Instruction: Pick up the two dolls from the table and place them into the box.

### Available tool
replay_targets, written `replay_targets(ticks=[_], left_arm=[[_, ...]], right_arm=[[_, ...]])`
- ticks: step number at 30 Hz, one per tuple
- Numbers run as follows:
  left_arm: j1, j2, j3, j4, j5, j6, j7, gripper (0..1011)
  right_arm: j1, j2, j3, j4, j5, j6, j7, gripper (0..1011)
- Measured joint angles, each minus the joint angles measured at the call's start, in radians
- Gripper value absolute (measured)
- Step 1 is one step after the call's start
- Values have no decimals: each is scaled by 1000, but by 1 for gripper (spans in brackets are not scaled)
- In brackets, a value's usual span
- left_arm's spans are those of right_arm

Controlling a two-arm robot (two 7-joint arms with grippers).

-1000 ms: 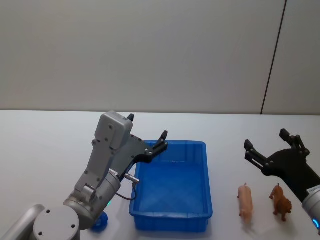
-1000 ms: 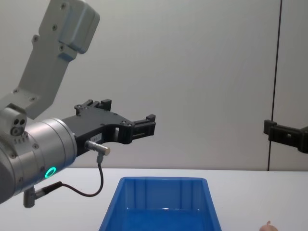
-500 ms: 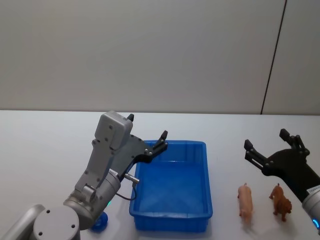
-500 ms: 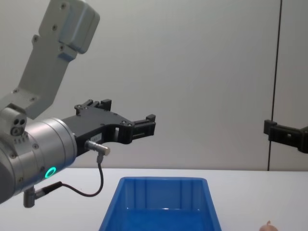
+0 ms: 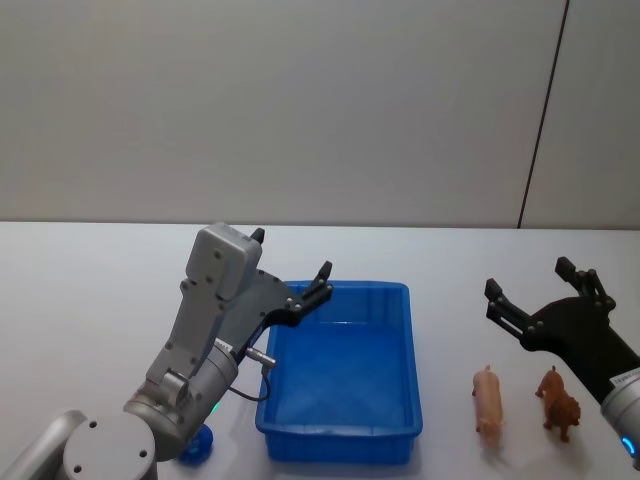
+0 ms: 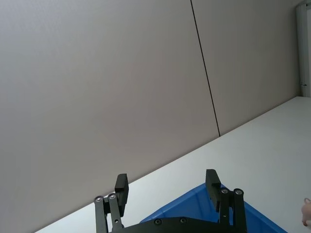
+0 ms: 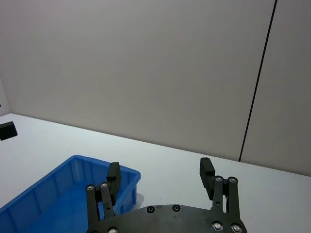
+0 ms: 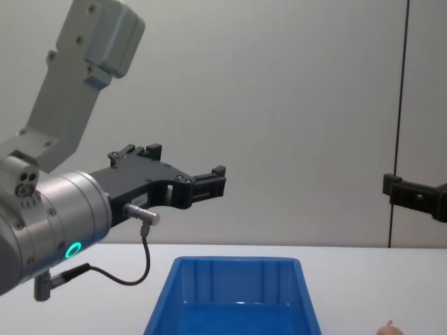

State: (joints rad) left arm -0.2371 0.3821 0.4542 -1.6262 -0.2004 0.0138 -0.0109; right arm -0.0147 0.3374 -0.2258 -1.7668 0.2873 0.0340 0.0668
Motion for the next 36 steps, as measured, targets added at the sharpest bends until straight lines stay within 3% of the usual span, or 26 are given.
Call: replay_targets(ticks=[25, 36], left_arm=[[0, 0, 0, 0, 0, 0, 0, 1001], [0, 0, 0, 0, 0, 0, 0, 1001]], right_arm=[[2, -1, 1, 4, -2, 1, -1, 1001], [23, -17, 2, 36, -36, 46, -45, 1001]])
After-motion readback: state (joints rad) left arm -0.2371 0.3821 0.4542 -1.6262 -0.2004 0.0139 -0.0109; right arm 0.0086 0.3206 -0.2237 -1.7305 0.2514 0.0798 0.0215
